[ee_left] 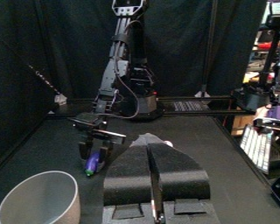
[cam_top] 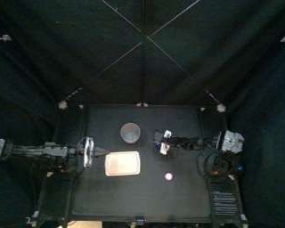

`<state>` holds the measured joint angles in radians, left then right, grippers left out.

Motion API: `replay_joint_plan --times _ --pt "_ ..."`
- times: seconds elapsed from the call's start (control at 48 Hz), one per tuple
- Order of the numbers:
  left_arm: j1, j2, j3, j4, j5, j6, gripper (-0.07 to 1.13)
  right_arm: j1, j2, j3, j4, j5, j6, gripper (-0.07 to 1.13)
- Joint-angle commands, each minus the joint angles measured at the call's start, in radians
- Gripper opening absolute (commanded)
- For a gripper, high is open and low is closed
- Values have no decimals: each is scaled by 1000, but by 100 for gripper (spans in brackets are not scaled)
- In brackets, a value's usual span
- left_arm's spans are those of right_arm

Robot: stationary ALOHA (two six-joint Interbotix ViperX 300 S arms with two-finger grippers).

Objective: Pick the eggplant then place it on the pink plate
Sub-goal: Place eggplant on the pink plate

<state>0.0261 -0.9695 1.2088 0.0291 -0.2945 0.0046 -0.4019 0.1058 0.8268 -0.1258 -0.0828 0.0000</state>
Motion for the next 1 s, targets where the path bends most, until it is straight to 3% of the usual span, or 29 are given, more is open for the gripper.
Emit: replay_joint_plan --times 0.021,0.125,0.438,0.667,0.875,1.0 --pt "0 3 -14 2 -5 0 -4 2 -26 -18 5 25 3 54" --pt "0 3 -14 2 -3 0 -4 31 -51 -48 18 43 3 44" --pt "0 3 -14 2 -5 0 -4 242 -71 -275 12 92 -3 45" --pt "0 3 -12 2 -3 0 -4 354 44 -456 -5 66 -2 45" --pt "2 3 -12 2 -5 0 -4 380 196 -601 2 57 5 46" --pt "0 3 -11 2 -5 0 -4 373 245 -664 41 66 21 55"
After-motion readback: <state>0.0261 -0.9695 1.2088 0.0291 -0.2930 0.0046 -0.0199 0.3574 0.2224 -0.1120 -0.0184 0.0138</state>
